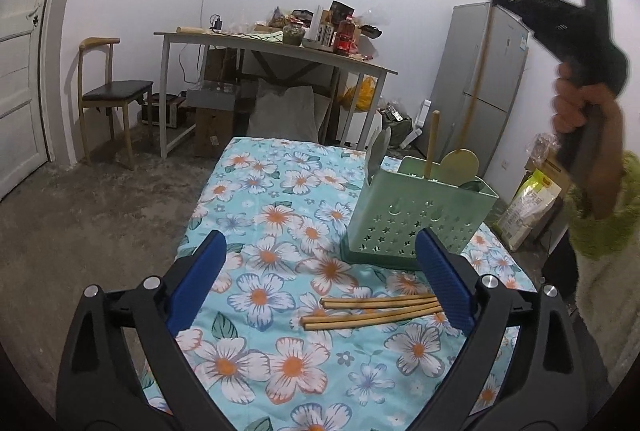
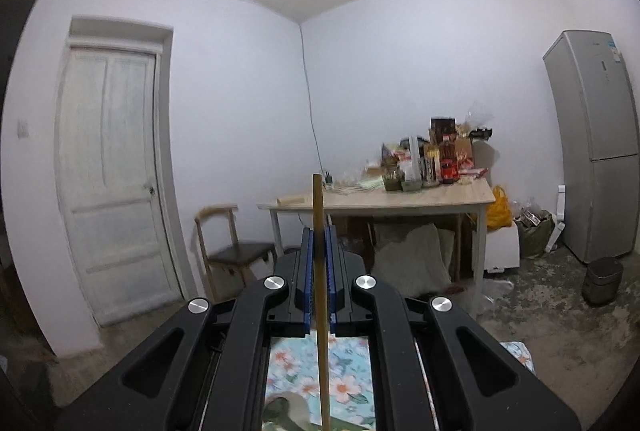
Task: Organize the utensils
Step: 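Lower the right tool's chopstick into the green holder and open it, then roll the left tool and close it on the remaining chopsticks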
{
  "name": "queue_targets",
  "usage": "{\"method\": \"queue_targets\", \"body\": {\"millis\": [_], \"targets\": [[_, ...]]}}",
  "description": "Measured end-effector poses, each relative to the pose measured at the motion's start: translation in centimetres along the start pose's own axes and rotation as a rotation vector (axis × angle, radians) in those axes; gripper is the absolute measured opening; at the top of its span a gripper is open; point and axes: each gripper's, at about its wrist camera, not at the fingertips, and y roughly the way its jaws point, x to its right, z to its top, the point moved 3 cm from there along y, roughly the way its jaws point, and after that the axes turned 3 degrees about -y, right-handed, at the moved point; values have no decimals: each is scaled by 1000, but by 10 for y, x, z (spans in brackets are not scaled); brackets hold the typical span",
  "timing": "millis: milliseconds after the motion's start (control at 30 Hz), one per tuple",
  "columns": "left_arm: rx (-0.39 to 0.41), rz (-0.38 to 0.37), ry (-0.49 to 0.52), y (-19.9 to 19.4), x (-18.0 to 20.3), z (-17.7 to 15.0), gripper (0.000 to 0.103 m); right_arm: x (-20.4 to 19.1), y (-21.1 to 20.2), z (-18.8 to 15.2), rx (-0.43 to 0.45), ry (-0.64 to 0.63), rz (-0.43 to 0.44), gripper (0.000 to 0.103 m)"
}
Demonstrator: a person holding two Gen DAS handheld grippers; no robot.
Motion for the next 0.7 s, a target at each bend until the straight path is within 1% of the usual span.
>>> {"method": "queue_targets", "body": {"millis": [133,200,333,400,433,467,500,533,700], "targets": [[3,8,-3,-1,-4,0,91,1,37,-27,-99,-33,-17,6],[5,10,-7,-1,-6,0,92,3,56,-46,-173,-54,-35,6],[-2,-2,-19,-2,-9,0,92,11,74,-73,-310,-11,-25,7],[-7,-8,-22,-1,-10,-2,92,14,72,-79,-330,0,-32,8],[-10,-8,-23,0,-11,-3,92,15,71,-80,-337,3,-35,12],[-13,-8,-23,1,-11,-3,91,17,66,-82,-340,8,-41,17],[-16,-9,-24,1,-11,-4,92,19,62,-81,-337,14,-46,27],[-19,-10,-27,2,-12,-4,92,21,56,-80,-328,20,-47,34],[-42,-29,-39,5,-12,-5,92,27,19,-71,-268,35,-62,42]]}}
